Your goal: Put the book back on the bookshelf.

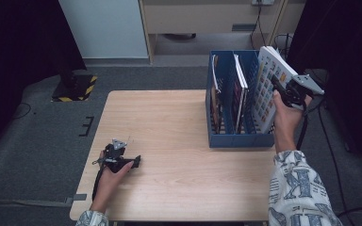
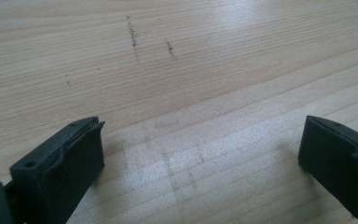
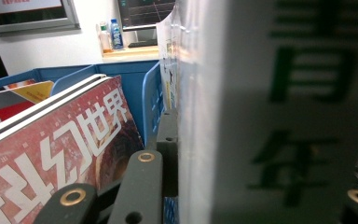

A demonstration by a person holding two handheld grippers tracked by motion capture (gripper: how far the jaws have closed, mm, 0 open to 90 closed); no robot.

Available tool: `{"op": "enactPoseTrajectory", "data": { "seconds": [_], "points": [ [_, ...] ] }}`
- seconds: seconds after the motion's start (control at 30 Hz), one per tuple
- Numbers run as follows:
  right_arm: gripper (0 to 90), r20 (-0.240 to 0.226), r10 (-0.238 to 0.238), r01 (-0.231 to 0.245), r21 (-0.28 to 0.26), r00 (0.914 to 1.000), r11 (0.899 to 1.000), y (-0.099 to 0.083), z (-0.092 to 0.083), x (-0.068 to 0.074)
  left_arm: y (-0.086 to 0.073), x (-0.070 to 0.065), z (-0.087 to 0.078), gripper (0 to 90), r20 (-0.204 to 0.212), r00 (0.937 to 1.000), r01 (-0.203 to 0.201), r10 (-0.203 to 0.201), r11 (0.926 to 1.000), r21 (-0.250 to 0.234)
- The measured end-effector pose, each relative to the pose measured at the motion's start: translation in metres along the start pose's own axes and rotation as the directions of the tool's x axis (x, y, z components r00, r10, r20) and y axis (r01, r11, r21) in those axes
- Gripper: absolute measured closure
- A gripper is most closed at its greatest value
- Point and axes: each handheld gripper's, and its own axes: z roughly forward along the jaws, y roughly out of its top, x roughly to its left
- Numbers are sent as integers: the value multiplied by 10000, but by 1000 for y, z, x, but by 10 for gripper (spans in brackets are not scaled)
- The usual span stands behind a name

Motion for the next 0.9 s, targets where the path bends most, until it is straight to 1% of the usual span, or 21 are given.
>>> {"op": "enactPoseTrajectory", "data": {
  "seconds": [0.1,0.2,0.3,0.33,0.47,0.6,0.7,0.8,0.9],
  "points": [
    [738,54,-143,142,64,9999,9999,-4,2,1,0,0,0,0,-1,10000,4,-4,10000,-2],
    [738,55,-126,126,122,9999,9998,-9,3,1,0,0,0,0,2,10000,-1,1,10000,-2],
    [739,132,-68,67,47,9999,10000,-15,3,3,0,0,0,0,27,10000,-36,36,10000,10],
    [739,117,-11,10,22,9999,10000,-16,4,4,0,0,0,0,35,10000,-38,38,10000,7],
    [739,63,-125,124,56,9999,9999,-21,8,7,0,0,0,0,39,10000,-36,36,10000,6],
    [739,32,-77,76,146,10000,9999,-26,11,9,0,-1,0,0,39,10000,-29,29,10000,5],
    [739,22,-102,102,199,9999,9997,-29,13,9,0,-1,0,0,42,10000,-32,32,10000,8],
    [739,11,-30,30,205,10000,9998,-32,12,9,0,-1,0,0,43,10000,-34,34,10000,10],
    [739,-55,-8,10,344,10000,9994,-34,12,8,0,-1,0,0,42,10000,-31,31,10000,7]
  ]
}}
